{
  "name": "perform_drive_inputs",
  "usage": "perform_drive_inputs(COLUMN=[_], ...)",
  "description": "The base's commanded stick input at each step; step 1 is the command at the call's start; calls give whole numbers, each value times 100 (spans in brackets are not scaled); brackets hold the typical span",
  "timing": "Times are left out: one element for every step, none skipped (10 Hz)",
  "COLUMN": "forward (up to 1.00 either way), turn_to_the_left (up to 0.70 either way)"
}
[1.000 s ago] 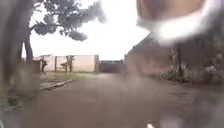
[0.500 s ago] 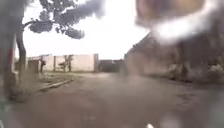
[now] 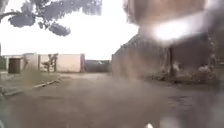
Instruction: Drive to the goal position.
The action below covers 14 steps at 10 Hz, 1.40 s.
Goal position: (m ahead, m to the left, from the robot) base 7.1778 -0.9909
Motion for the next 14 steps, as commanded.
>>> perform_drive_inputs(forward=[50,50,50,50,50,50,50,50,50,50,50,50,50,50], turn_to_the_left=[2,2,2,2,2,2,2,2,2,2,2,2,2,26])
